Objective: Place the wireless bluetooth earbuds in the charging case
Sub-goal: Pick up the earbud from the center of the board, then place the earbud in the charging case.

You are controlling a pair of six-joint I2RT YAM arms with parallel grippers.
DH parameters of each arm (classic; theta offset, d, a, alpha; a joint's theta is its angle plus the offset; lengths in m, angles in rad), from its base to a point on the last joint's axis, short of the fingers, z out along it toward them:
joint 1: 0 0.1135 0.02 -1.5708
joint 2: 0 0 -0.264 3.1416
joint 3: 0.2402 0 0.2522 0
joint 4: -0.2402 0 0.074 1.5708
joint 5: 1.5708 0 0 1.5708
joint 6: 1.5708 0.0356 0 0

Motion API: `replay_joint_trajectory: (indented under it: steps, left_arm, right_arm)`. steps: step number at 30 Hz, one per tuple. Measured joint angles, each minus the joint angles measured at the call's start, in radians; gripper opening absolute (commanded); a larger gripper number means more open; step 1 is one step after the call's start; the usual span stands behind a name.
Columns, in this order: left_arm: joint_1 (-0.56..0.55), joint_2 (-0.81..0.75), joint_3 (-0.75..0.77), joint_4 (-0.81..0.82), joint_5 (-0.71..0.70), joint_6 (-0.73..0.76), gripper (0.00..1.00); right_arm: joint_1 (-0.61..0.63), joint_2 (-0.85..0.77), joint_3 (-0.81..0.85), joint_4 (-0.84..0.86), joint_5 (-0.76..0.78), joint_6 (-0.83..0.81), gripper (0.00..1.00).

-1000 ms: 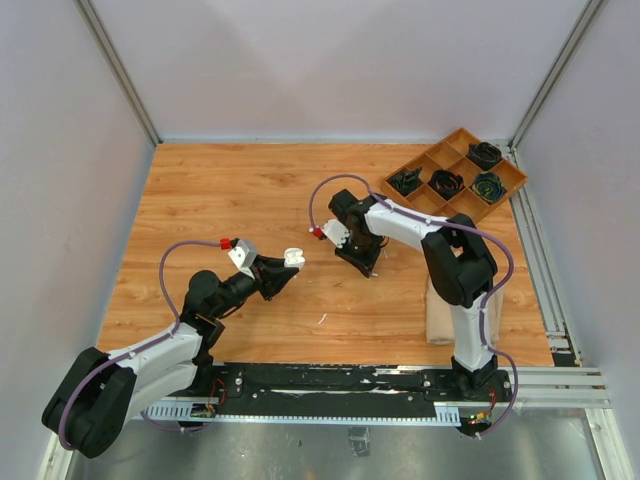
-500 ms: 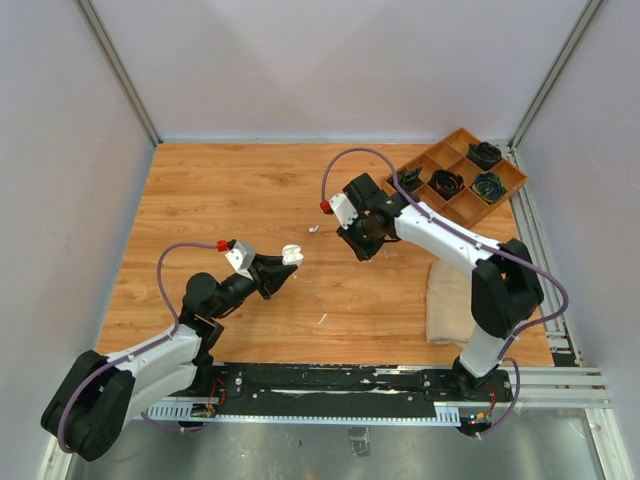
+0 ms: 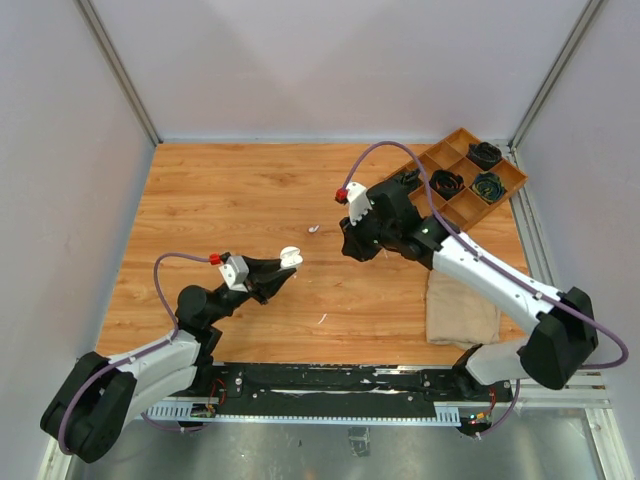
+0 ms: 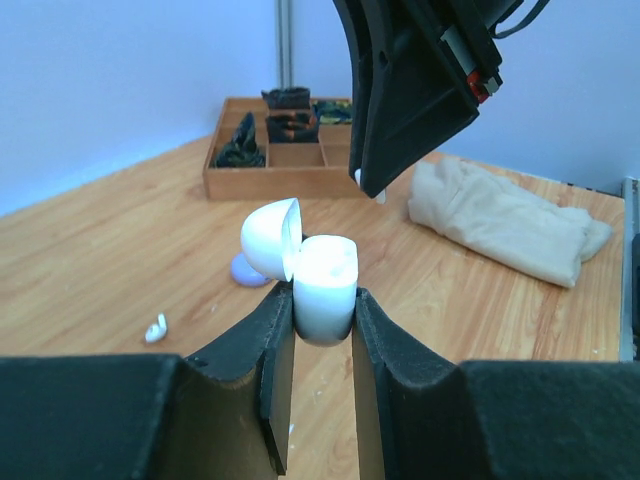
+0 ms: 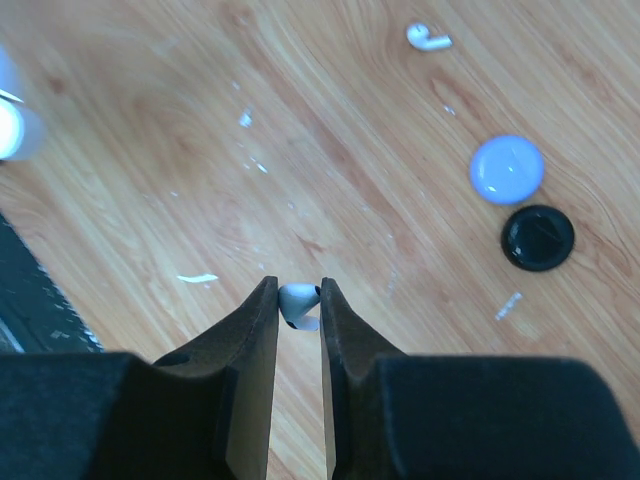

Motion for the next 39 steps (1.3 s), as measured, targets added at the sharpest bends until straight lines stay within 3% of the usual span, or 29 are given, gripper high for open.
replay_joint_trajectory:
  steps: [9,18,24,39]
  left_arm:
    - [0.0,-0.001,0.0,0.137,0.041,0.04,0.0]
    - [0.0,-0.008,0.0,0.166,0.045,0.054,0.0]
    - [0.0,-0.008,0.0,0.171,0.051,0.054,0.0]
    - [0.0,-0.008,0.0,0.178,0.058,0.054,0.0]
  right_arm:
    - [0.064,-0.159,-0.135,0.235,-0.054,0.155,0.15]
    - [0.158,-0.249,-0.259,0.483,-0.008,0.28,0.15]
    - [0.239,-0.276,-0.29,0.611,0.047,0.296,0.15]
    - [0.257,-0.256,-0.325,0.842,0.082,0.386,0.15]
